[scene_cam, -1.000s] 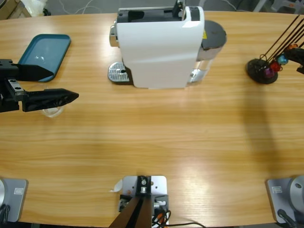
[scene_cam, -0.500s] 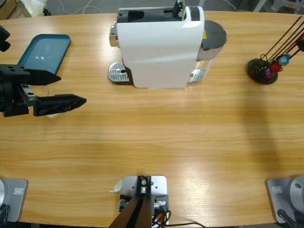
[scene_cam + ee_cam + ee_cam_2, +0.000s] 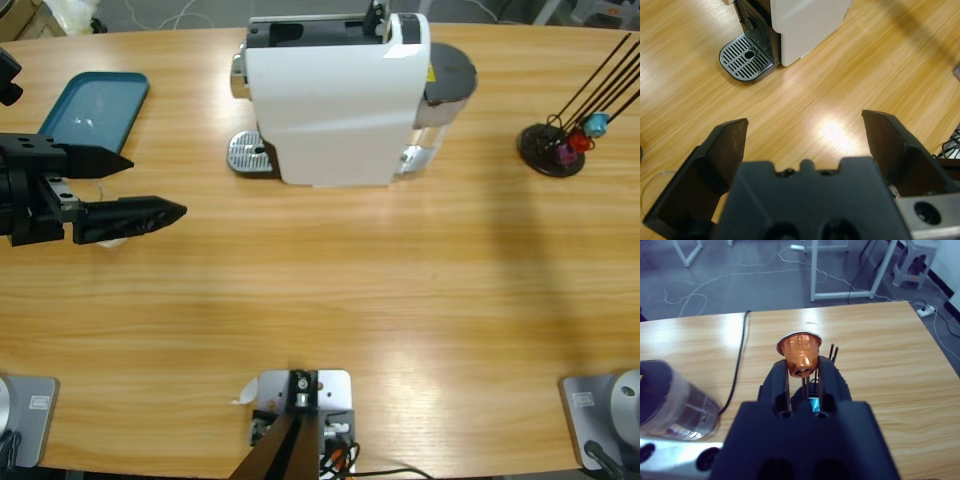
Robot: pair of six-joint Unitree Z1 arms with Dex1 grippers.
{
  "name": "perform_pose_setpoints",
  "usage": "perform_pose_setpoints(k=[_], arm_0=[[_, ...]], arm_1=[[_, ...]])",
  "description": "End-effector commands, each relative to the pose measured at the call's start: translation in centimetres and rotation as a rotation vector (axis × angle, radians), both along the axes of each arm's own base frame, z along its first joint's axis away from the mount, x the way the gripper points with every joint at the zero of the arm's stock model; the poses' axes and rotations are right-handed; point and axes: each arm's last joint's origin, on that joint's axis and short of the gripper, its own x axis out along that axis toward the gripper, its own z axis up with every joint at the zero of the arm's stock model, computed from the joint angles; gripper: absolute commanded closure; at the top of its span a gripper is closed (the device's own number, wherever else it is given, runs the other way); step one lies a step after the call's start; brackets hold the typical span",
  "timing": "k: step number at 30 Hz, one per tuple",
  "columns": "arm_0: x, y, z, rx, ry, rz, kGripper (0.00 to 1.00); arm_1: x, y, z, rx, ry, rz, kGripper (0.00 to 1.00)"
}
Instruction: Pour coffee
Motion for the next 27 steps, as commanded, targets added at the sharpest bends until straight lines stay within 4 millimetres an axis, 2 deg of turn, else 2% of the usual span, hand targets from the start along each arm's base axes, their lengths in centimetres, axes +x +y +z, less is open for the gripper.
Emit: perform_pose_setpoints(k=[1, 5, 9, 15, 18, 22, 27], arm_0=[[-1.1, 1.4, -0.6, 0.009, 0.000, 0.001, 0.013], [-1.9, 2.6, -0.5, 0.017, -0.009, 0.008, 0.013], [-2.9, 4.2, 0.3, 0.016, -0.034, 0.029, 0.013], [-4.1, 6.6, 1.3, 0.050, -0.064, 0.030, 0.010], [-4.1, 6.9, 1.5, 0.071, -0.078, 0.023, 0.009], [-4.2, 7.0, 1.4, 0.078, -0.076, 0.024, 0.009], [-4.0, 7.2, 1.2, 0.081, -0.071, 0.042, 0.009]], arm_1=[[-5.2, 2.2, 1.7, 0.050, -0.025, 0.424, 0.866], [-4.8, 5.7, 1.4, -0.019, 0.025, 0.822, 0.865], [-3.1, 9.7, 2.3, -0.138, 0.031, 1.044, 0.865], [2.6, 19.5, 4.2, -0.353, 0.073, 1.329, 0.865], [5.4, 22.9, 4.5, -0.418, 0.089, 1.394, 0.865], [8.2, 25.8, 4.2, -0.477, 0.108, 1.455, 0.860], [11.6, 26.0, 3.7, -0.455, 0.118, 1.423, 0.860]])
